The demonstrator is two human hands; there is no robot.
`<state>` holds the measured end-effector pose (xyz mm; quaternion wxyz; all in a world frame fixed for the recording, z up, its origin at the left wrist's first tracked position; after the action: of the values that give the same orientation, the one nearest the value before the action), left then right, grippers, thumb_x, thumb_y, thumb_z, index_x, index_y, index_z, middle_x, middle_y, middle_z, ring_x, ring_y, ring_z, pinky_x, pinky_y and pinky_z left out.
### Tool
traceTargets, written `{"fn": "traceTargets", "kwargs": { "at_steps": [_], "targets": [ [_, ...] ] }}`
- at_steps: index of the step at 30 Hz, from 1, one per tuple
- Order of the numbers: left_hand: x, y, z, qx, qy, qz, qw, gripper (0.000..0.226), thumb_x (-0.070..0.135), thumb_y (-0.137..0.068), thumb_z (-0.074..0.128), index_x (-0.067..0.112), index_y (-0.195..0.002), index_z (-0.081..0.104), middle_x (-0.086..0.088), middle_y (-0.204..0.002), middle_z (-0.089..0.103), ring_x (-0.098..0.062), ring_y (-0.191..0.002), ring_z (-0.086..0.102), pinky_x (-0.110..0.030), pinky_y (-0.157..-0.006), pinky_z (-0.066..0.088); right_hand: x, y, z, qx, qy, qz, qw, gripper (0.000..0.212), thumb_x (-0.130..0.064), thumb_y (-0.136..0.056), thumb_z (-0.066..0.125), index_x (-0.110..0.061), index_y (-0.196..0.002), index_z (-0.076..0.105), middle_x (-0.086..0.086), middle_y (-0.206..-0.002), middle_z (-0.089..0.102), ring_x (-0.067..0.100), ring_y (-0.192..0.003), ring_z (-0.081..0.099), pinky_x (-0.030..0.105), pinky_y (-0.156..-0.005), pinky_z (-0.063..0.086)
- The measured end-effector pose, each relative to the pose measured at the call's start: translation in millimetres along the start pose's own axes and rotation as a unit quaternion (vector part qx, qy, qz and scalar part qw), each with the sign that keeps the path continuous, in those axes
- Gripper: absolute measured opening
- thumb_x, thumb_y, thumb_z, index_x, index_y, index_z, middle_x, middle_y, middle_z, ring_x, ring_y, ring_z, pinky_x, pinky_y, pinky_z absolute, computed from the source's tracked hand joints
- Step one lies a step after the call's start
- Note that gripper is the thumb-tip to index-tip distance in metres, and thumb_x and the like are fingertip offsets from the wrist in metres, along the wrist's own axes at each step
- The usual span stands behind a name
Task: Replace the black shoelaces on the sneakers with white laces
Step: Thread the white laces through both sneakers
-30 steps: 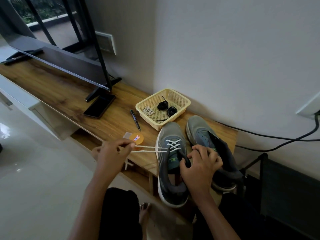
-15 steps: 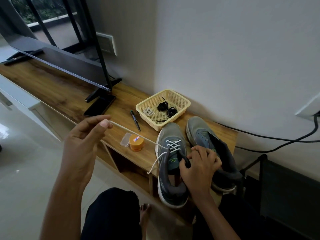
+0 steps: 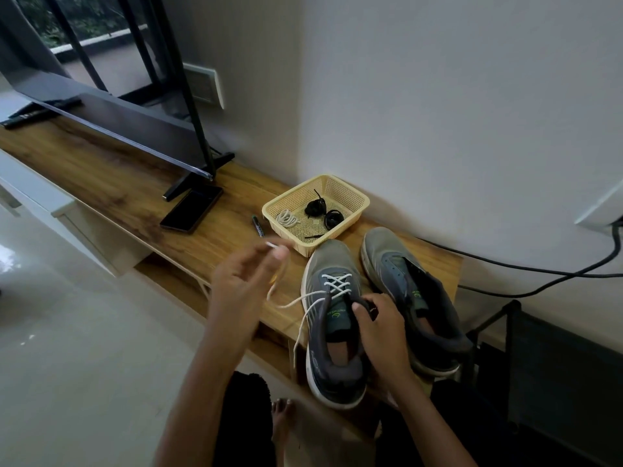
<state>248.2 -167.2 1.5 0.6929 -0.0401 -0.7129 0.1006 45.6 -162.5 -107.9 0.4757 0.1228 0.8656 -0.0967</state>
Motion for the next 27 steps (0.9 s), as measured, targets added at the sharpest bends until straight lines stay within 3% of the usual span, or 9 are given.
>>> {"fn": "traceTargets", "kwargs": {
  "at_steps": [4,7,9,11,13,15,21,27],
  "targets": [
    [-49,5,43,-0.060,-0.092,-0.053,0.993,0.022,0.016,-0.083,0.068,0.029,-0.101,0.066,0.008,-0.084,0.069,0.005,-0.070,0.062,-0.012,-0.065,0.051,15,-5,7,-0.024,-0.104,0.084,0.991,0.011,-0.010,-0.091,0.054,-0.010,-0.094,0.066,0.008,-0.095,0.066,0.020,-0.090,0.062,0.041,-0.084,0.051],
    [-77,10,59,-0.054,-0.152,-0.063,0.985,0.017,0.017,-0.082,0.071,0.029,-0.093,0.065,0.013,-0.079,0.067,0.006,-0.075,0.062,-0.013,-0.068,0.050,16,-7,6,-0.032,-0.158,0.121,0.979,0.019,-0.005,-0.092,0.052,-0.017,-0.085,0.065,0.003,-0.086,0.067,0.017,-0.083,0.062,0.030,-0.072,0.051],
    [-81,10,63,-0.025,-0.213,-0.022,0.976,0.007,0.021,-0.083,0.071,0.023,-0.089,0.069,0.017,-0.079,0.066,0.006,-0.074,0.061,-0.017,-0.072,0.048,14,-7,5,-0.039,-0.186,0.135,0.972,0.025,-0.004,-0.093,0.051,-0.021,-0.080,0.063,0.001,-0.083,0.066,0.016,-0.081,0.063,0.027,-0.069,0.049],
    [-78,8,66,0.004,-0.294,0.037,0.955,0.005,0.022,-0.083,0.070,0.025,-0.087,0.070,0.016,-0.080,0.067,0.003,-0.072,0.059,-0.027,-0.079,0.041,17,-7,6,-0.041,-0.206,0.148,0.966,0.027,-0.003,-0.092,0.051,-0.020,-0.078,0.065,0.004,-0.083,0.067,0.020,-0.082,0.064,0.034,-0.075,0.051],
    [-75,7,71,0.012,-0.364,0.076,0.928,0.007,0.021,-0.081,0.070,0.026,-0.085,0.068,0.014,-0.082,0.067,-0.001,-0.073,0.057,-0.028,-0.079,0.028,20,-6,9,-0.046,-0.224,0.162,0.960,0.026,-0.003,-0.092,0.051,-0.018,-0.079,0.068,0.010,-0.084,0.069,0.028,-0.085,0.065,0.042,-0.080,0.051],
    [-77,7,79,-0.002,-0.420,0.105,0.902,0.008,0.023,-0.077,0.071,0.027,-0.081,0.066,0.012,-0.080,0.066,-0.006,-0.073,0.057,-0.030,-0.077,0.027,23,-6,11,-0.056,-0.237,0.172,0.955,0.026,-0.004,-0.092,0.051,-0.018,-0.079,0.069,0.012,-0.085,0.070,0.032,-0.087,0.066,0.046,-0.082,0.051],
    [-86,6,92,-0.019,-0.519,0.165,0.838,0.013,0.022,-0.066,0.079,0.024,-0.065,0.066,0.007,-0.069,0.056,-0.012,-0.065,0.055,-0.033,-0.081,0.024,26,-9,8,-0.079,-0.250,0.174,0.949,0.028,-0.004,-0.092,0.053,-0.021,-0.077,0.070,0.007,-0.083,0.071,0.027,-0.085,0.067,0.042,-0.081,0.053],
    [-90,6,93,-0.029,-0.530,0.177,0.829,0.013,0.023,-0.067,0.077,0.024,-0.067,0.064,0.007,-0.071,0.055,-0.014,-0.070,0.057,-0.037,-0.090,0.024,20,-10,4,-0.075,-0.211,0.124,0.967,0.020,-0.006,-0.092,0.054,-0.020,-0.082,0.065,0.004,-0.083,0.068,0.018,-0.081,0.065,0.028,-0.072,0.051]
  ]
}}
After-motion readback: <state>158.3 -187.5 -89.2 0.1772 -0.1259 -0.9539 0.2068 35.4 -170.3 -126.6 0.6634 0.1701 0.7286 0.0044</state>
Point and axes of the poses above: each hand's wrist, its own y-axis away from the middle knuckle, its own z-axis out of the palm, x = y × z, the point moved 6 cm from there along -y, towards the middle knuckle
